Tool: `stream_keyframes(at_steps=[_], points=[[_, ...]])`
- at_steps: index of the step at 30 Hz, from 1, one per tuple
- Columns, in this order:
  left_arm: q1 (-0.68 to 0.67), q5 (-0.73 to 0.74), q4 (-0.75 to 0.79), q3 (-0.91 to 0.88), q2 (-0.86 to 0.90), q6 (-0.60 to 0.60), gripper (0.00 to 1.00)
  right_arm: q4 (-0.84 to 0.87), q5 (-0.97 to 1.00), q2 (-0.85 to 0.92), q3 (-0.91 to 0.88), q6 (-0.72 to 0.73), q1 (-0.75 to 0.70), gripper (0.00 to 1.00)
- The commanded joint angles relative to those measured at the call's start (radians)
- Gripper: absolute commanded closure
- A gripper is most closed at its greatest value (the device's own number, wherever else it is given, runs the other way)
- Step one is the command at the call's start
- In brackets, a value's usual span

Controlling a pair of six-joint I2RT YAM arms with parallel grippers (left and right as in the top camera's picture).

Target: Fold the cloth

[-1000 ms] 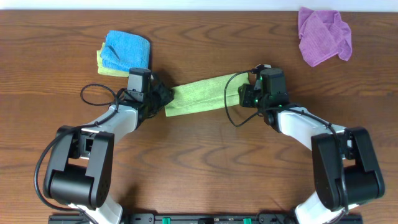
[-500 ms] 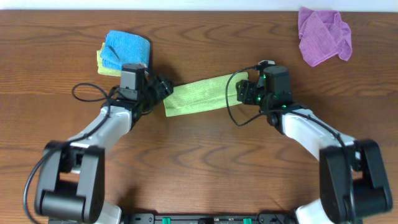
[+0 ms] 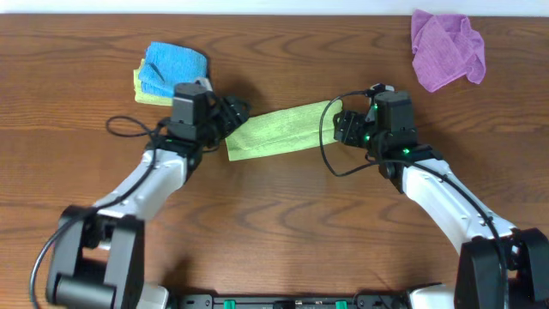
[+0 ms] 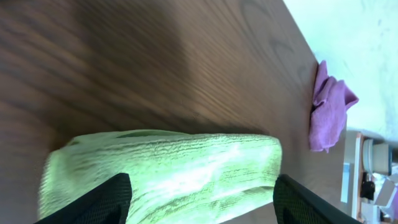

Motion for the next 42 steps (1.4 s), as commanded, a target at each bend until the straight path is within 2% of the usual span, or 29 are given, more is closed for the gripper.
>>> stream_keyframes(at_steps=[1, 15, 20, 28, 31, 42], points=[[-0.013, -0.027, 0.024, 0.019, 0.062, -0.037, 0.26, -0.040, -0.001, -0.015, 0.002, 0.164, -0.009, 0.24], [-0.022, -0.043, 0.028, 0.019, 0.193, -0.044, 0.28, -0.118, -0.017, -0.013, 0.002, 0.178, -0.007, 0.21], [-0.036, -0.051, 0.042, 0.019, 0.197, -0.044, 0.30, -0.111, -0.016, 0.046, 0.002, 0.186, -0.007, 0.21], [-0.040, -0.051, 0.041, 0.019, 0.197, -0.045, 0.31, -0.047, -0.044, 0.152, 0.002, 0.230, -0.007, 0.25], [-0.040, -0.049, 0.042, 0.019, 0.197, -0.045, 0.31, -0.003, -0.038, 0.161, 0.002, 0.231, -0.007, 0.29], [-0.040, -0.050, 0.066, 0.019, 0.197, -0.047, 0.35, 0.060, -0.009, 0.230, 0.002, 0.305, -0.005, 0.32]])
